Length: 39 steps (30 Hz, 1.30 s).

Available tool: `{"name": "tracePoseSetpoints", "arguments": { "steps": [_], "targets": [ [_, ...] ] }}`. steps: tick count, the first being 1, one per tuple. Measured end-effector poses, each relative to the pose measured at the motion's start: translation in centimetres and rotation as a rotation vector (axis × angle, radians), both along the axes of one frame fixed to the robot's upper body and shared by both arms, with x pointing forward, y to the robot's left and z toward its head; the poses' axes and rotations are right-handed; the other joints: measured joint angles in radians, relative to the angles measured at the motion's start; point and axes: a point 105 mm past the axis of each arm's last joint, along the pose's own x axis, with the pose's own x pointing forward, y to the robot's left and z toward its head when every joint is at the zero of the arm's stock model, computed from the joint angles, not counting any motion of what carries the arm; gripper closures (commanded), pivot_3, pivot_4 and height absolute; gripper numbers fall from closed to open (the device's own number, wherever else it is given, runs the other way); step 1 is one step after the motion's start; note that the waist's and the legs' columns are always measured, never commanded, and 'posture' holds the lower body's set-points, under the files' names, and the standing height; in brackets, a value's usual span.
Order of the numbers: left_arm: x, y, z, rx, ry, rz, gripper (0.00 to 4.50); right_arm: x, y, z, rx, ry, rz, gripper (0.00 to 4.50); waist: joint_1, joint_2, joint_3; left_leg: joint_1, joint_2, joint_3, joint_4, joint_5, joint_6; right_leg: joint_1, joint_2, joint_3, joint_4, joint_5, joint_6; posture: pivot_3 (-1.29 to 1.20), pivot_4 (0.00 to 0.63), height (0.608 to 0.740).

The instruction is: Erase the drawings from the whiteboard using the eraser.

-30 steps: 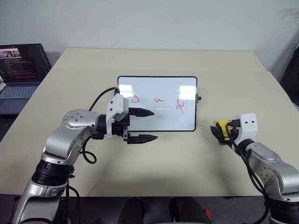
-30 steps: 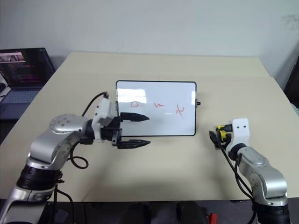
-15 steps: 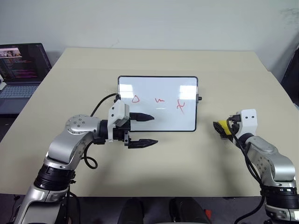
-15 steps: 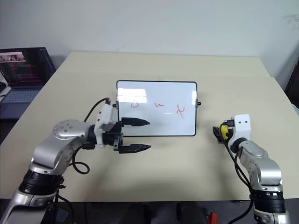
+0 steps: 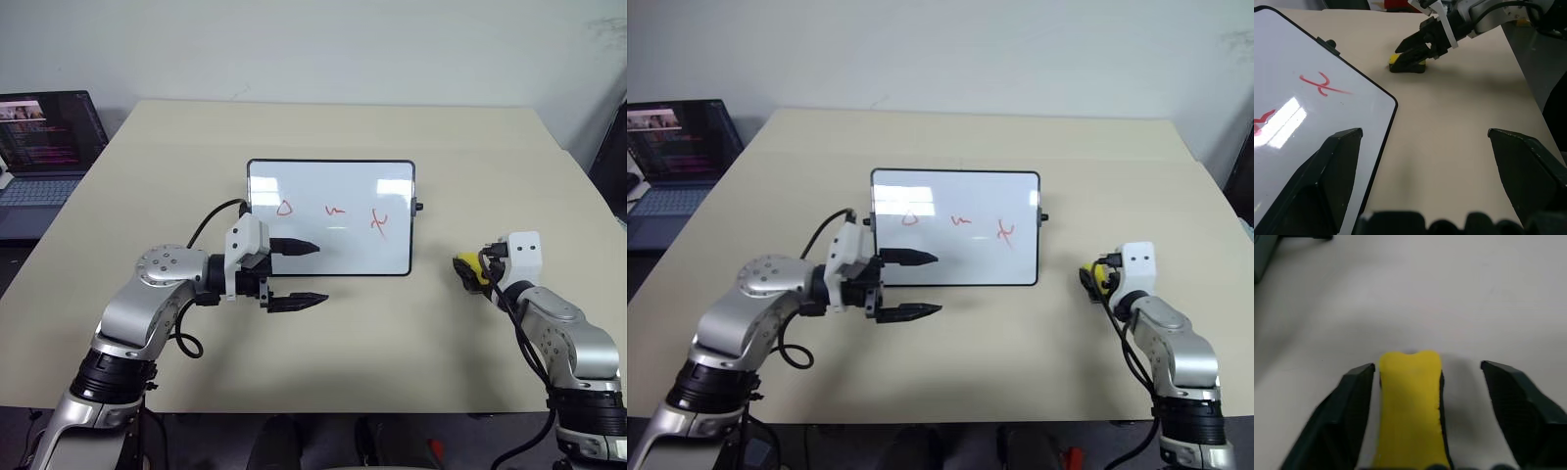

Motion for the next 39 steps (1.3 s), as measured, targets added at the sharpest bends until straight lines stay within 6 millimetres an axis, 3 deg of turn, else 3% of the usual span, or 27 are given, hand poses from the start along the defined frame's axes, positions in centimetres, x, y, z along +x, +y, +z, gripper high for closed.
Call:
{"name": "tracePoseSetpoints", "arguments": {
  "steps": [5,12,16,19,25,28,34,39],
  "targets": [
    [0.1,0.1,-0.1,0.004,-0.005,0.01,0.0,0.0,0.0,0.0,-0.004,-0.001,0.003,3.37,0.0,0.0,0.0,0.0,0.0,0.0,0.0,0.0,0.0,0.0,0.0,0.0,0.0,0.0,0.0,0.0,0.15,0.74],
    [-0.1,0.6,-1.3,-0.006,0.034,0.065,0.0,0.0,0.1,0.1,-0.006,-0.001,0.015,3.46,-0.001,0.0,0.0,0.0,0.001,0.0,0.0,0.0,0.0,0.0,0.0,0.0,0.0,0.0,0.0,0.0,0.15,0.74],
    [0.1,2.2,-1.5,-0.044,0.062,0.209,0.0,-0.4,0.6,0.3,0.0,-0.017,0.039,3.48,0.0,0.0,0.0,0.0,0.001,-0.001,0.0,0.0,0.0,0.0,0.0,0.0,0.0,0.0,0.0,0.0,0.15,0.74],
    [-0.2,4.0,-1.9,-0.05,0.073,0.334,0.0,-1.7,2.2,1.8,0.011,-0.065,0.118,3.49,-0.002,0.001,0.0,0.0,0.002,-0.003,-0.001,0.0,0.0,0.0,-0.001,0.001,0.0,0.0,0.0,0.0,0.15,0.74],
    [-1.0,7.8,-2.1,-0.024,0.052,0.566,0.0,-4.3,9.8,7.4,0.032,-0.216,0.45,3.49,-0.001,0.001,0.001,0.003,0.002,-0.005,0.0,0.0,0.0,0.001,-0.001,0.001,0.002,-0.002,0.004,0.0,0.15,0.74],
    [-0.3,8.8,-2.0,0.006,0.017,0.646,0.0,-4.6,13.4,8.5,0.01,-0.245,0.588,3.49,0.0,0.001,0.001,0.003,0.001,-0.004,0.001,0.0,0.0,0.001,-0.001,0.0,0.001,-0.002,0.004,0.0,0.15,0.74],
    [2.2,12.0,-1.2,0.042,-0.036,0.834,0.0,-3.1,21.3,10.9,-0.096,-0.355,0.824,3.5,-0.002,0.0,0.001,0.002,0.002,-0.005,0.0,0.0,0.0,0.0,-0.001,0.0,0.002,-0.001,0.003,0.0,0.15,0.74],
    [2.4,12.3,-1.3,0.046,-0.023,0.854,0.0,0.0,25.5,10.6,-0.223,-0.365,0.895,3.5,-0.002,0.0,0.001,-0.004,0.001,-0.004,0.0,0.0,0.0,-0.005,-0.003,0.0,0.001,0.001,-0.001,0.0,0.15,0.74]
  ]
}}
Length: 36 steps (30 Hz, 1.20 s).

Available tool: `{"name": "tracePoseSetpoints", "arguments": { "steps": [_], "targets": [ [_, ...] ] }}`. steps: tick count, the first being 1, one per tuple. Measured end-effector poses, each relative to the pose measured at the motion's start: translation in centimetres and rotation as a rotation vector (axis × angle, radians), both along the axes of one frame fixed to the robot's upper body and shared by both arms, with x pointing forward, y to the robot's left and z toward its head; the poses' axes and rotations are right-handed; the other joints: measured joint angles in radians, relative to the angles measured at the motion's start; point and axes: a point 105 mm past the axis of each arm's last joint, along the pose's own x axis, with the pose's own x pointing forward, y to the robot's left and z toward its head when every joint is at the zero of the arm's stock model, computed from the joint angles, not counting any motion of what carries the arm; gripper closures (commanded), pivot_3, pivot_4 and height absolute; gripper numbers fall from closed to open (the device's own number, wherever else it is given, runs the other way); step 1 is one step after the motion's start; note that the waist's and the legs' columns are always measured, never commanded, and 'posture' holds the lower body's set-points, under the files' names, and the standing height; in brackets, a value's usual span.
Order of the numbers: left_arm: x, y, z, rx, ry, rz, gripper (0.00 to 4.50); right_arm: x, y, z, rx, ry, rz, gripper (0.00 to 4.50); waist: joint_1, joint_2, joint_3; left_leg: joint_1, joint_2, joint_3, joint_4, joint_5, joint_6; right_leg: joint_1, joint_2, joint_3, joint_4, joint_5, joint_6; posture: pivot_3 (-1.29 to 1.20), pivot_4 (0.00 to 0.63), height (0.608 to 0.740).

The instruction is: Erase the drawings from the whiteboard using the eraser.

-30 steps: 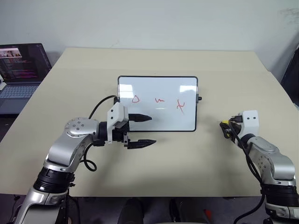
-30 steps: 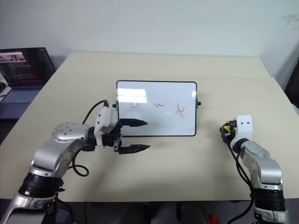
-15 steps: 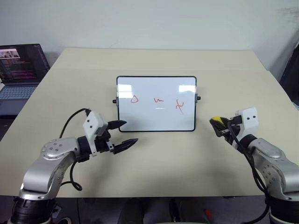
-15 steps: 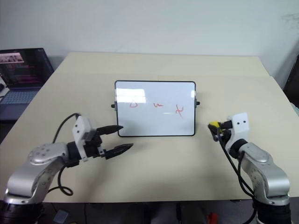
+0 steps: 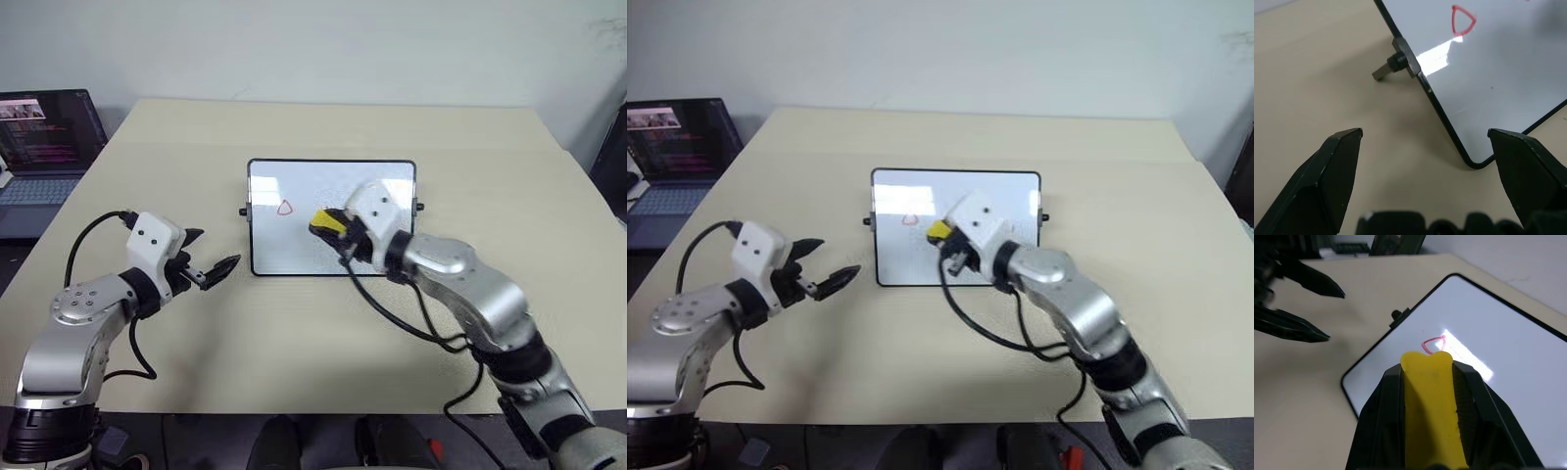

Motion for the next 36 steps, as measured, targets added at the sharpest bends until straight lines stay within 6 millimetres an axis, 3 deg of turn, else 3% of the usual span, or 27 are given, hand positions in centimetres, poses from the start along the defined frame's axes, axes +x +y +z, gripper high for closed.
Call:
{"name": "tracePoseSetpoints", "arguments": {
  "steps": [6,13,16,22,26,31,36],
  "targets": [
    [0.3,-1.1,0.7,0.001,0.016,-0.093,0.0,3.2,4.1,1.0,-0.072,-0.118,0.016,3.5,0.001,-0.001,-0.001,-0.011,0.0,0.0,0.001,0.0,0.0,-0.011,-0.001,-0.002,0.002,0.0,-0.001,0.0,0.15,0.74],
    [-0.5,-2.2,0.4,-0.008,0.073,-0.223,0.0,6.3,4.1,-0.2,-0.155,-0.183,-0.059,3.5,0.001,-0.002,-0.001,-0.012,-0.001,0.0,0.001,0.0,0.0,-0.011,-0.003,-0.002,0.002,0.0,-0.001,0.0,0.15,0.74],
    [-0.5,-2.4,0.6,-0.007,0.073,-0.241,0.0,6.3,4.1,-0.5,-0.185,-0.198,-0.034,3.5,0.001,-0.002,-0.001,-0.011,-0.001,0.0,0.001,0.0,0.0,-0.011,-0.003,-0.002,0.003,0.0,-0.001,0.0,0.15,0.74],
    [-0.1,-2.7,0.9,-0.002,0.064,-0.252,0.0,4.7,4.4,-3.4,-0.305,-0.159,0.088,3.5,0.001,-0.002,-0.001,-0.009,-0.001,0.0,0.004,0.0,0.0,-0.011,-0.003,-0.002,0.009,0.0,-0.001,0.0,0.15,0.74],
    [-0.1,-2.8,0.9,0.001,0.063,-0.261,0.0,5.8,4.3,-2.7,-0.303,-0.24,0.009,3.5,0.001,-0.002,-0.001,-0.007,-0.002,-0.001,0.006,0.001,0.0,-0.011,-0.003,-0.002,0.016,0.0,-0.001,0.0,0.15,0.74],
    [-0.2,-3.0,0.8,0.002,0.068,-0.277,0.0,7.9,2.3,-0.5,-0.254,-0.311,-0.133,3.5,0.001,-0.002,-0.001,-0.007,-0.002,-0.001,0.012,0.001,0.001,-0.01,-0.003,-0.002,0.02,0.001,-0.002,0.0,0.15,0.74],
    [-0.2,-3.2,0.7,0.005,0.069,-0.288,0.0,6.7,2.8,-2.0,-0.337,-0.261,-0.016,3.5,0.0,-0.002,-0.001,-0.007,-0.001,-0.001,0.013,0.001,0.001,-0.01,-0.003,-0.002,0.02,0.001,-0.002,0.0,0.15,0.74]
  ]
}}
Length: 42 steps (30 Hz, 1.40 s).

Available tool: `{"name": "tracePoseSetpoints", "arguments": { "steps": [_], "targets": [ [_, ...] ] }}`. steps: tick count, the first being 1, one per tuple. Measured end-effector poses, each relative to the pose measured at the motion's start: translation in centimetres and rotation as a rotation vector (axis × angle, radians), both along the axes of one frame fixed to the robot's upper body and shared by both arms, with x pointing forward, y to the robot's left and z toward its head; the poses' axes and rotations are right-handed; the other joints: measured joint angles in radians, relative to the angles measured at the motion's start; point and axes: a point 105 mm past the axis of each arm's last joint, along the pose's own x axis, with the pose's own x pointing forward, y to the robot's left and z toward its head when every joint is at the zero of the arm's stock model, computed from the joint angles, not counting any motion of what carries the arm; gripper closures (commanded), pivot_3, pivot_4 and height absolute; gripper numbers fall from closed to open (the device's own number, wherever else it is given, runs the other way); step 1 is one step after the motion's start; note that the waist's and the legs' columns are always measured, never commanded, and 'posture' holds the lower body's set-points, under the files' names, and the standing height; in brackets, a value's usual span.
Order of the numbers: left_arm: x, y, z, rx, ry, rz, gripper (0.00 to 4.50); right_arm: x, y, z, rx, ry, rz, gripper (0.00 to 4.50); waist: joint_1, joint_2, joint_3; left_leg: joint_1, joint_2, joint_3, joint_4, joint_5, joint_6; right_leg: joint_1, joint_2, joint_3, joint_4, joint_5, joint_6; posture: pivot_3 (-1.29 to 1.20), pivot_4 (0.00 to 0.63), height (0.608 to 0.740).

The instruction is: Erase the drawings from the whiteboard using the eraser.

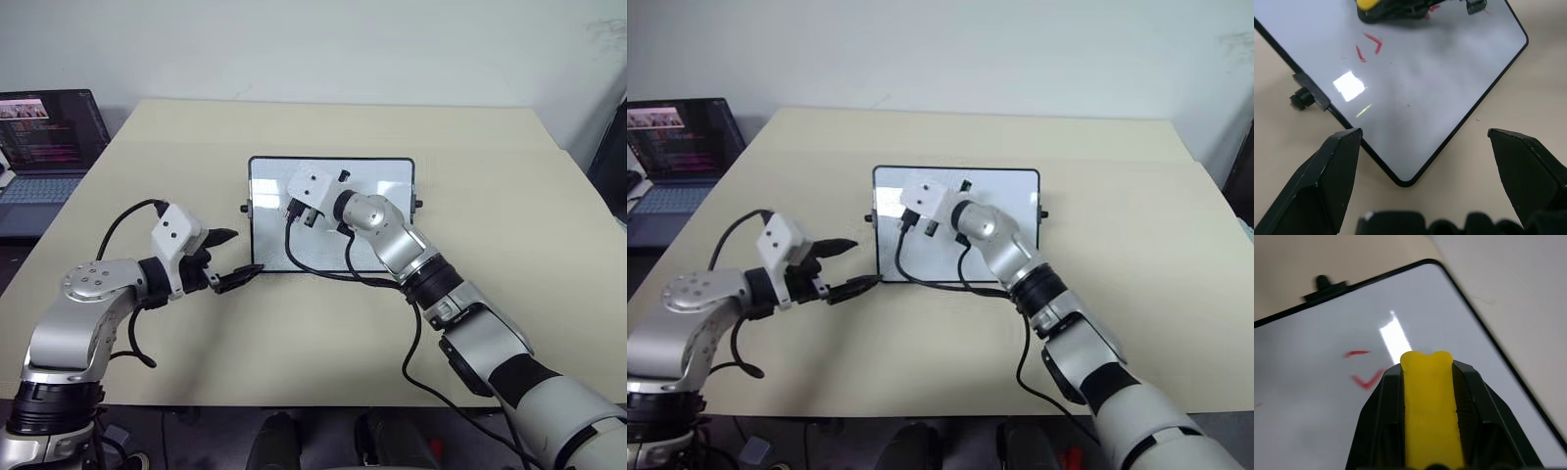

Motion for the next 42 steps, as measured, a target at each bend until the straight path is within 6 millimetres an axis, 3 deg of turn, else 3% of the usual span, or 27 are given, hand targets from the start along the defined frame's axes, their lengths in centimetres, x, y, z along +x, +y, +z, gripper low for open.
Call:
{"name": "tracePoseSetpoints", "arguments": {
  "steps": [2,4,7,13,16,21,25,28,32,42],
  "targets": [
    [0.0,0.0,0.0,0.0,0.001,0.001,0.0,-1.5,0.6,-2.0,-0.066,0.066,0.086,3.5,0.0,0.0,0.0,0.0,0.0,0.0,0.0,0.0,0.0,0.0,0.0,0.0,0.0,0.0,0.0,0.0,0.15,0.74],
    [0.1,0.1,-0.1,-0.002,0.005,0.004,0.0,-2.1,1.1,-2.8,-0.082,0.083,0.107,3.51,0.0,0.0,0.0,0.0,0.0,0.0,0.002,0.0,0.0,0.0,0.0,0.0,0.002,0.0,0.0,0.0,0.15,0.74],
    [0.1,0.3,-0.3,-0.005,0.013,0.009,0.0,-1.5,1.1,-2.3,-0.065,0.031,0.064,3.51,0.0,0.0,0.0,0.0,0.0,0.0,0.003,0.0,0.0,0.0,0.001,0.0,0.002,0.001,-0.001,0.0,0.15,0.74],
    [0.1,0.3,-0.3,-0.005,0.016,0.003,0.0,0.8,0.0,1.0,0.026,-0.111,-0.063,3.51,0.002,0.0,0.0,-0.001,0.0,0.0,0.003,0.0,0.0,0.0,0.001,0.0,0.0,0.001,-0.001,0.0,0.15,0.74],
    [0.1,0.3,-0.3,-0.005,0.016,0.001,0.0,0.1,0.4,0.3,-0.011,-0.069,-0.01,3.51,0.0,0.0,0.0,-0.001,0.001,0.0,0.002,0.0,0.001,0.0,0.001,0.0,-0.001,0.001,-0.001,0.0,0.15,0.74],
    [0.0,0.2,-0.4,-0.004,0.019,-0.005,0.0,-2.0,1.2,-2.6,-0.105,0.039,0.106,3.51,0.0,0.0,0.0,-0.001,0.001,0.0,0.003,0.0,0.001,0.0,0.001,0.0,0.0,0.001,-0.001,0.0,0.15,0.74],
    [0.1,0.3,-0.5,-0.003,0.019,-0.004,0.0,-1.2,1.1,-1.9,-0.065,-0.02,0.051,3.51,0.001,0.0,0.001,0.0,0.0,0.0,0.003,0.0,0.001,0.0,0.001,-0.001,0.001,0.001,-0.001,0.0,0.15,0.74],
    [0.1,0.4,-0.6,0.004,0.017,0.0,0.0,0.0,0.6,-0.1,0.003,-0.089,-0.018,3.51,0.001,0.0,0.001,-0.001,0.0,0.0,0.003,0.001,0.001,0.0,0.001,-0.001,0.001,0.001,-0.001,0.0,0.15,0.74],
    [0.2,0.5,-0.6,0.007,0.018,0.003,0.0,-0.2,1.1,0.5,0.048,-0.091,-0.005,3.51,0.0,0.0,0.001,-0.003,0.001,0.0,0.002,0.0,0.001,-0.001,0.001,0.0,-0.001,0.001,-0.001,0.0,0.15,0.74],
    [0.1,0.4,-0.7,0.008,0.023,-0.004,0.0,-2.4,3.1,-2.6,-0.038,0.023,0.107,3.51,-0.005,0.001,0.001,-0.003,0.001,0.0,0.002,0.0,0.001,-0.002,0.001,0.0,-0.001,0.001,-0.001,0.0,0.15,0.74]
  ]
}}
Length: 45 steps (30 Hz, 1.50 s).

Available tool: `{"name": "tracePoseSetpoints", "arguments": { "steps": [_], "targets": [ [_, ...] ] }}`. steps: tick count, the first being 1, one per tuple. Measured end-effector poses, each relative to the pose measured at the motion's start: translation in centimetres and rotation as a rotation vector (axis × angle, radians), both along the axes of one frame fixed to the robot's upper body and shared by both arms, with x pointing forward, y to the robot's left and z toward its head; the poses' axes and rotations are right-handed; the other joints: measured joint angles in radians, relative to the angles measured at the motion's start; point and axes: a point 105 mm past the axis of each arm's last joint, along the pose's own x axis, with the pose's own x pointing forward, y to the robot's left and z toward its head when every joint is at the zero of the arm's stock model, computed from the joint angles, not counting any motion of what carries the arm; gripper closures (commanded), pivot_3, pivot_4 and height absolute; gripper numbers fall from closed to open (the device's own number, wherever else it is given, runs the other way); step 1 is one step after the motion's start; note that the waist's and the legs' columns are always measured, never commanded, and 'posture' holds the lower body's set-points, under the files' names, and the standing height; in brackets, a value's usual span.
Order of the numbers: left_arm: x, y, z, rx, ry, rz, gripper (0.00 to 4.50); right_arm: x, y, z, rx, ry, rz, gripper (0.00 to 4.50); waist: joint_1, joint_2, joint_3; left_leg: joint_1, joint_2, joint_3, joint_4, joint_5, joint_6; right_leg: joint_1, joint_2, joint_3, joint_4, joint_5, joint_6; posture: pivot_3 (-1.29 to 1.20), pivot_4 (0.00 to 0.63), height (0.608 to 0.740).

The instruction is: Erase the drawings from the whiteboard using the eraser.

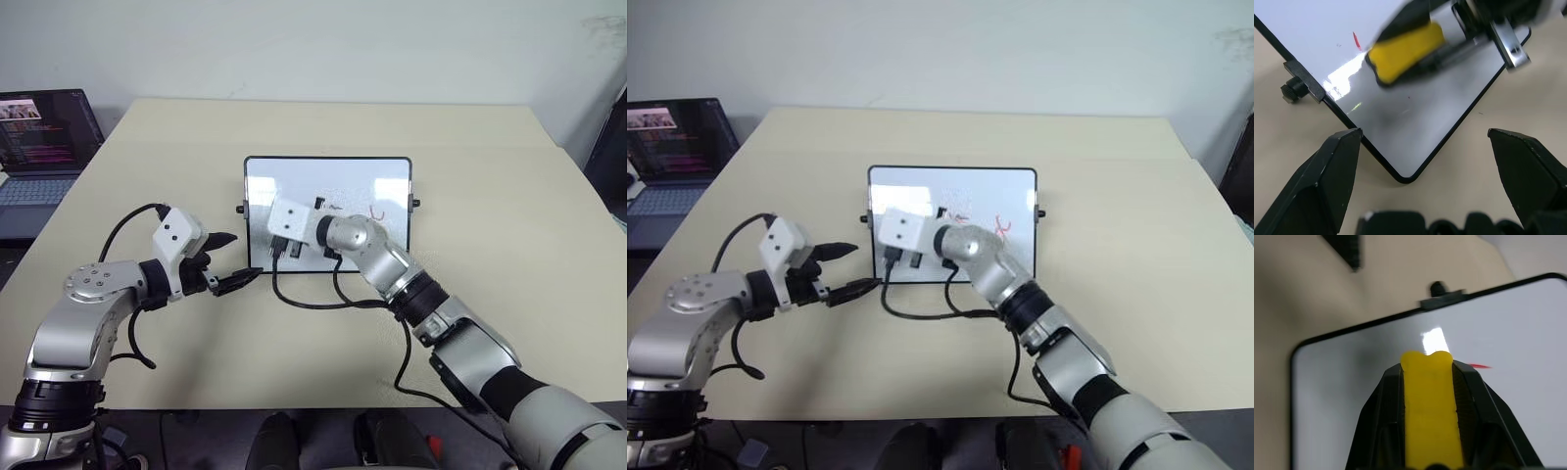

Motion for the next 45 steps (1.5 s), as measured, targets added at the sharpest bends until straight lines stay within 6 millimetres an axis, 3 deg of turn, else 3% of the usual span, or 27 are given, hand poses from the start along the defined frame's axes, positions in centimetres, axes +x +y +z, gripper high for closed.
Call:
{"name": "tracePoseSetpoints", "arguments": {
  "steps": [7,14,22,30,33,38,40,45],
  "targets": [
    [-0.1,-0.2,-0.2,0.002,0.009,-0.014,0.0,2.0,-0.9,3.3,0.092,-0.14,-0.114,3.51,0.003,0.0,0.0,0.0,0.0,0.0,0.0,0.0,0.0,0.0,0.0,0.0,0.0,0.0,0.0,0.0,0.15,0.74],
    [-0.1,-0.4,-0.1,0.002,0.008,-0.027,0.0,0.2,0.0,0.5,0.029,-0.013,-0.016,3.51,0.003,0.0,0.0,0.0,0.0,0.0,-0.001,0.0,0.0,0.0,0.0,0.0,-0.001,0.0,0.0,0.0,0.15,0.74],
    [-0.1,-0.6,0.0,0.003,0.007,-0.036,0.0,1.4,-0.2,2.7,0.113,-0.115,-0.108,3.51,0.003,0.0,0.0,0.0,0.0,0.0,-0.001,0.0,0.0,0.0,0.0,0.0,-0.001,0.0,0.0,0.0,0.15,0.74],
    [0.0,-1.3,0.2,0.007,0.008,-0.072,0.0,0.1,-0.1,0.5,0.052,-0.015,-0.035,3.51,0.004,0.0,0.0,-0.001,0.0,0.0,0.0,0.0,0.0,0.0,0.0,0.0,-0.001,0.0,0.0,0.0,0.15,0.74],
    [0.1,-1.7,0.4,0.009,0.0,-0.09,0.0,-0.4,-1.8,2.9,0.209,0.007,-0.057,3.51,0.011,0.0,0.001,-0.002,-0.001,-0.001,0.0,0.0,0.0,0.0,0.0,-0.001,-0.002,0.0,0.0,0.0,0.15,0.74],
    [0.3,-2.6,0.7,0.011,-0.012,-0.146,0.0,-3.9,-5.9,6.5,0.415,0.073,-0.031,3.51,0.011,0.0,0.001,-0.003,-0.001,-0.001,0.0,-0.001,0.0,0.0,0.0,0.0,-0.004,0.0,0.001,0.0,0.15,0.74],
    [0.4,-3.0,1.0,0.013,-0.023,-0.171,0.0,-5.0,-7.7,5.9,0.402,0.099,-0.056,3.51,0.01,0.0,0.001,-0.002,-0.001,-0.001,-0.001,-0.001,0.0,0.0,0.0,-0.001,-0.003,0.0,0.001,0.0,0.15,0.74],
    [0.9,-3.5,1.2,0.01,-0.024,-0.203,0.0,-6.8,-11.1,0.3,0.317,0.273,-0.176,3.51,0.004,0.001,0.001,-0.001,-0.001,0.001,0.0,0.0,0.0,0.0,0.001,0.0,-0.002,-0.001,0.001,0.0,0.15,0.74]
  ]
}}
